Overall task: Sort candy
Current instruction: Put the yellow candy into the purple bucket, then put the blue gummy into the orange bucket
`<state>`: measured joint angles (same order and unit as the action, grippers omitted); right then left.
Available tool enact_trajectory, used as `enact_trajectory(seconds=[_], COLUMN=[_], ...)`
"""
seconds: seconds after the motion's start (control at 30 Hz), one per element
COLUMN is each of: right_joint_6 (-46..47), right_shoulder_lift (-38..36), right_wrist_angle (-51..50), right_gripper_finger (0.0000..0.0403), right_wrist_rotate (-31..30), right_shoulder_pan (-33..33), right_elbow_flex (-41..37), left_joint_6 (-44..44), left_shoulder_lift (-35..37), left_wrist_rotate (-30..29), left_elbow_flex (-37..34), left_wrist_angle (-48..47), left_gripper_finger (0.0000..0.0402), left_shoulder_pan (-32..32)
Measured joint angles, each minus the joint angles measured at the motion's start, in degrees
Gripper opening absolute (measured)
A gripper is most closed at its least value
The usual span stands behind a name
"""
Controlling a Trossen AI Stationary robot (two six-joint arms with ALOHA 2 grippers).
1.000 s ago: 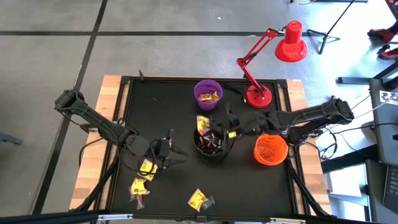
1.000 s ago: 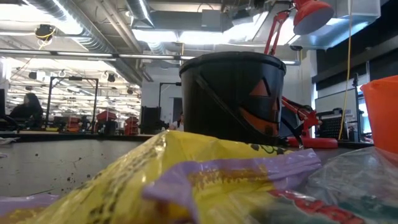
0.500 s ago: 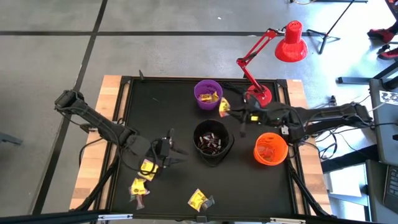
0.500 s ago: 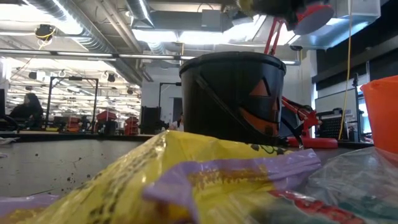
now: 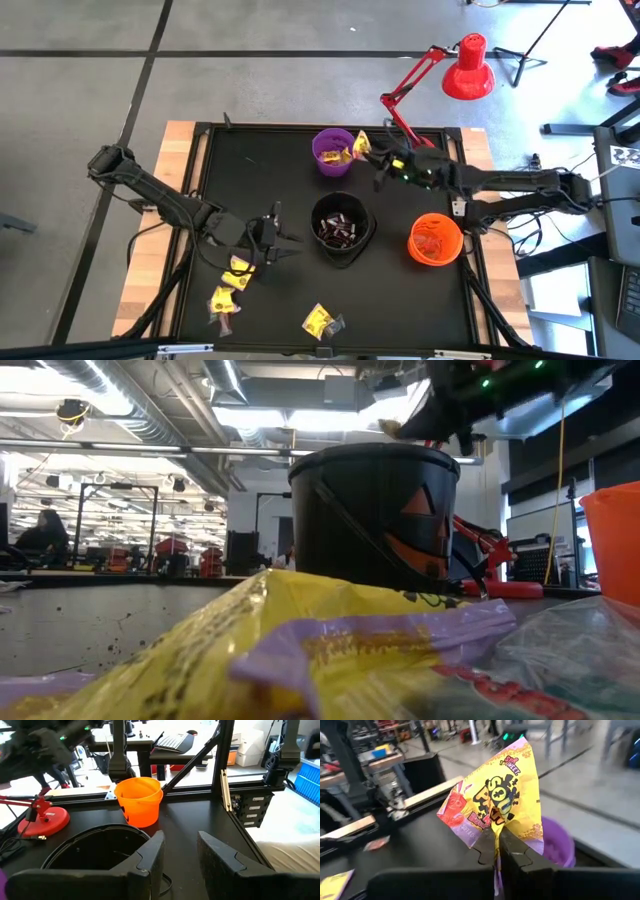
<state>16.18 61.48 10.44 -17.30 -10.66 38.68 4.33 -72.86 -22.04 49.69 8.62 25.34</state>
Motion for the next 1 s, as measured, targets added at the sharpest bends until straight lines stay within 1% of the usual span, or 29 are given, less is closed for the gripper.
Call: enact_trajectory(seconds=[0.07, 0.13, 0.27, 0.37, 0.47, 0.67, 0.77, 0.83, 0.9, 0.97, 1.0], right_joint_6=[1.5, 2.0, 2.1, 1.9, 1.1, -0.2, -0.2, -0.2, -0.1, 0.2, 0.3], right_shoulder_lift=[1.8, 4.1, 9.3, 13.0, 16.2, 20.2, 20.5, 20.3, 19.5, 18.1, 17.3], right_wrist_angle=[0.4, -0.1, -1.3, -1.8, -6.0, -11.8, -12.6, -13.7, -16.0, -16.7, -16.9], right_gripper_finger=[0.0003, 0.0003, 0.0008, 0.0026, 0.0052, 0.0131, 0.0167, 0.0184, 0.0192, 0.0192, 0.019], right_wrist_rotate=[5.1, 8.8, 12.1, 12.4, 12.3, 9.4, 9.5, 12.0, 17.6, 23.8, 25.9], right_shoulder_pan=[-3.5, -6.2, -9.3, -9.8, -9.8, -9.8, -9.6, -9.6, -9.6, -8.6, -7.6], right_elbow_flex=[0.1, 1.2, 4.3, 8.1, 12.2, 18.2, 19.4, 20.4, 21.6, 23.0, 23.5], left_joint_6=[0.0, 0.0, 0.0, 0.0, 0.0, 1.2, 1.6, 1.6, 1.6, 1.6, 1.6], left_shoulder_lift=[0.0, 0.0, 0.0, 0.0, 0.0, 0.0, 0.0, 0.0, 0.0, 0.0, 0.0], left_wrist_rotate=[0.0, 0.0, 0.0, 0.0, 0.0, 0.0, 0.1, 0.4, 0.4, 0.5, 0.5], left_elbow_flex=[0.0, 0.0, 0.0, 0.0, 0.0, 0.0, 0.0, 0.0, 0.0, 0.0, 0.0], left_wrist_angle=[0.0, 0.0, 0.0, 0.0, 0.0, -0.3, -0.5, -0.5, -0.5, -0.6, -0.6], left_gripper_finger=[0.0105, 0.0105, 0.0105, 0.0105, 0.0105, 0.0105, 0.0105, 0.0105, 0.0105, 0.0105, 0.0105], left_shoulder_pan=[0.0, -0.3, -1.1, -1.7, -1.9, -1.8, -1.7, -1.5, -1.3, -1.2, -1.2])
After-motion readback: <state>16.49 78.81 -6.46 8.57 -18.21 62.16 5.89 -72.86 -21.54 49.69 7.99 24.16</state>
